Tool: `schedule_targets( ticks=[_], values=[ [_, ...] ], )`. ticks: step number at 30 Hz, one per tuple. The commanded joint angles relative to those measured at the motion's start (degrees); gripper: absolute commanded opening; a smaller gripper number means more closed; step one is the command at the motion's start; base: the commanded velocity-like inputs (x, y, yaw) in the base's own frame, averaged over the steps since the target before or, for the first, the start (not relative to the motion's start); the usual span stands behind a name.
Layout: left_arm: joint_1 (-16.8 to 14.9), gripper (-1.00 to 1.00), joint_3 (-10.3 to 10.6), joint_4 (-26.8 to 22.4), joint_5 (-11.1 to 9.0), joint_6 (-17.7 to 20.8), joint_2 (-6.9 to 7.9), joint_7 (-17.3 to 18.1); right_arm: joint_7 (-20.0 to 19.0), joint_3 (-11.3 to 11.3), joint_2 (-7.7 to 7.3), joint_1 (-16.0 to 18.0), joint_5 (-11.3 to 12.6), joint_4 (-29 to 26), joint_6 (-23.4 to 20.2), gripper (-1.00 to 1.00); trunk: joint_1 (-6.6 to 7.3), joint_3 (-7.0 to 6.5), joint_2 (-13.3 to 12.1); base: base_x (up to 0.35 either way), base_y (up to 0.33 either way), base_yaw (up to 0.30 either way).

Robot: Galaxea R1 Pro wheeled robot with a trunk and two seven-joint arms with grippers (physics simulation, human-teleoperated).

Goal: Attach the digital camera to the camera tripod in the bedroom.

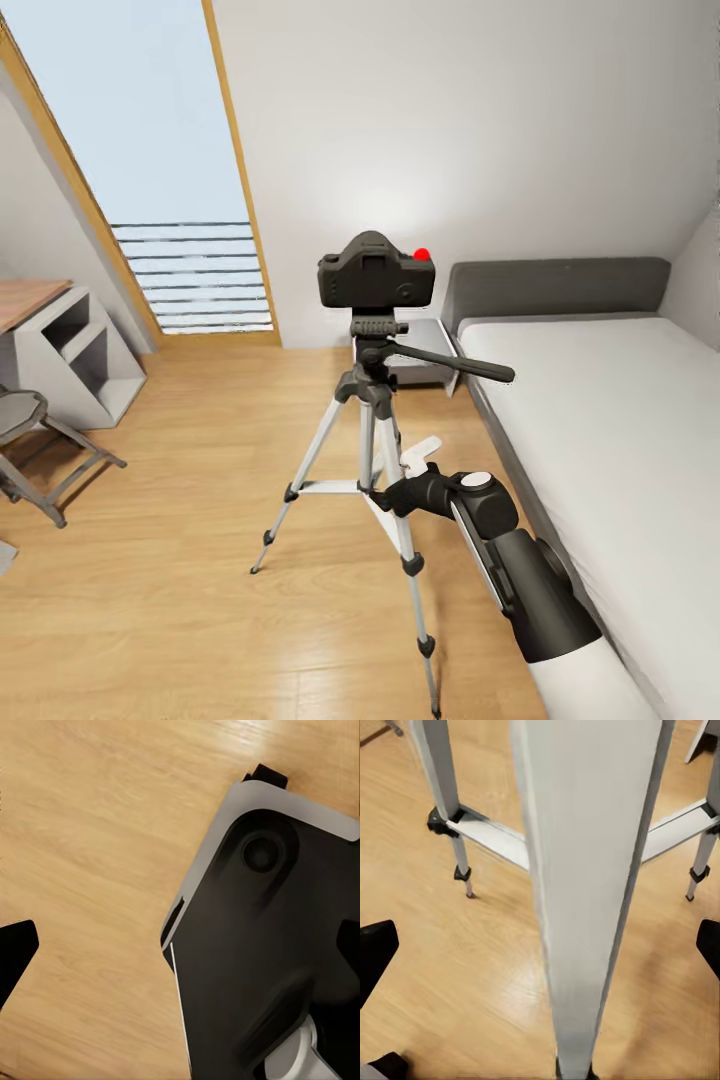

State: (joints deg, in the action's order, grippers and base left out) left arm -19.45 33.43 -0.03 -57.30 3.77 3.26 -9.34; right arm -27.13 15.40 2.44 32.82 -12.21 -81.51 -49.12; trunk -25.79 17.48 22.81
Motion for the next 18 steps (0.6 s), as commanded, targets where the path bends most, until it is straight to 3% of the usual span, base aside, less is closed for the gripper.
schedule_targets(
  ticks=[1, 12, 18],
  values=[
    [-0.03, 1.00, 0.48, -0.02, -0.36, 0.21, 0.00, -0.18, -0.49, -0.02, 0.02, 0.05, -0.59, -0.06, -0.19, 1.00, 0.00, 0.10, 0.11, -0.317, 0.000, 0.000],
    [-0.04, 1.00, 0.45, 0.00, -0.38, 0.19, 0.05, -0.15, -0.47, -0.02, 0.02, 0.05, -0.48, -0.06, -0.18, 1.00, 0.00, 0.10, 0.11, -0.326, 0.000, 0.000],
    [-0.04, 1.00, 0.42, 0.03, -0.40, 0.19, 0.07, -0.09, -0.47, -0.02, 0.02, 0.05, -0.52, -0.06, -0.18, 1.00, 0.00, 0.10, 0.11, -0.144, 0.000, 0.000]
  ],
)
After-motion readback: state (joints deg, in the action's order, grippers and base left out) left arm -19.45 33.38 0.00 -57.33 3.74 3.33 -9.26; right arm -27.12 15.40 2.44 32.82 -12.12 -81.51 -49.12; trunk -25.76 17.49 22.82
